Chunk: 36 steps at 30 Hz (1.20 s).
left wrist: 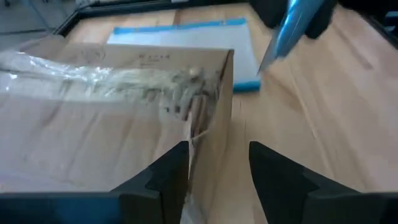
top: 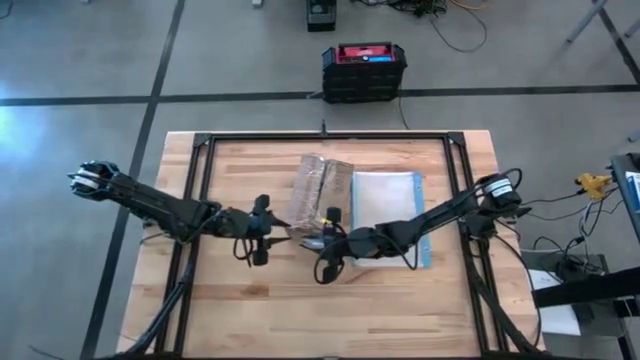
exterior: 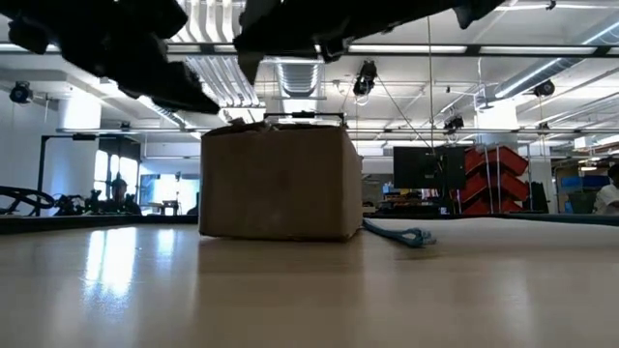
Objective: Unpack boxes
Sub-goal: Open the cardboard box using the silver cutter
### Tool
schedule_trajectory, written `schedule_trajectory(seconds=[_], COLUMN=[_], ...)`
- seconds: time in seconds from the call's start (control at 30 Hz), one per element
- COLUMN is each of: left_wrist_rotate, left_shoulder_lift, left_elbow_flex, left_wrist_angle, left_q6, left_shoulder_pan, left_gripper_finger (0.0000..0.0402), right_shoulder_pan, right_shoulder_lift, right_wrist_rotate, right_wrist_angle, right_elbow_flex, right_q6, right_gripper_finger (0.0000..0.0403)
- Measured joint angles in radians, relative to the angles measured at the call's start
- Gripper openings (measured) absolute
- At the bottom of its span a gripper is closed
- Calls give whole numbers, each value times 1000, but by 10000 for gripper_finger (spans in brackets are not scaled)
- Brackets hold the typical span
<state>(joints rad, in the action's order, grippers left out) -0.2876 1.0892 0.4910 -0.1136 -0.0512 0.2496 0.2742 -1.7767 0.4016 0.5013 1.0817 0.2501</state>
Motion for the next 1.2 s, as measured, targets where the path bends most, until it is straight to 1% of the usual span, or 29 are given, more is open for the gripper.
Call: schedule_trajectory(seconds=[0.03,0.1,0.17,0.27,0.33,0.4,0.47,0.53,0.63,0.83,0.93,1.2], left_wrist_rotate=[1,4,8,9,6,5,-9,-18,-28,-35,-37,-64], left_shoulder_lift=[5,0,27,39,65,65,90,95,118,119,114,84], left_elbow_flex=[-1,-18,-16,-32,-27,-31,-24,-27,-24,-18,7,6], left_wrist_angle=[-17,-1,-47,-31,-67,-50,-86,-77,-110,-86,-91,-71], left_q6=[7,9,17,17,17,17,21,29,33,26,17,33], left_shoulder_pan=[-1,-2,-10,-13,-14,-14,-15,-16,-19,-19,-19,-20], left_gripper_finger=[159,162,164,164,162,160,159,158,161,170,172,163], right_shoulder_pan=[-3,-15,-20,-37,-38,-41,-39,-44,-46,-39,-36,-33], right_shoulder_lift=[0,-22,-24,-58,-51,-55,-42,-45,-45,-44,-35,-24], right_wrist_rotate=[-1,-1,13,10,18,19,21,11,11,22,18,18], right_wrist_angle=[-3,20,-6,4,-16,7,-10,-12,-23,-32,-36,-52], right_elbow_flex=[3,23,19,30,23,28,23,24,23,21,22,19], right_q6=[2,4,10,7,12,6,16,18,13,10,10,-3], right_gripper_finger=[42,42,42,42,42,42,42,42,42,42,42,42])
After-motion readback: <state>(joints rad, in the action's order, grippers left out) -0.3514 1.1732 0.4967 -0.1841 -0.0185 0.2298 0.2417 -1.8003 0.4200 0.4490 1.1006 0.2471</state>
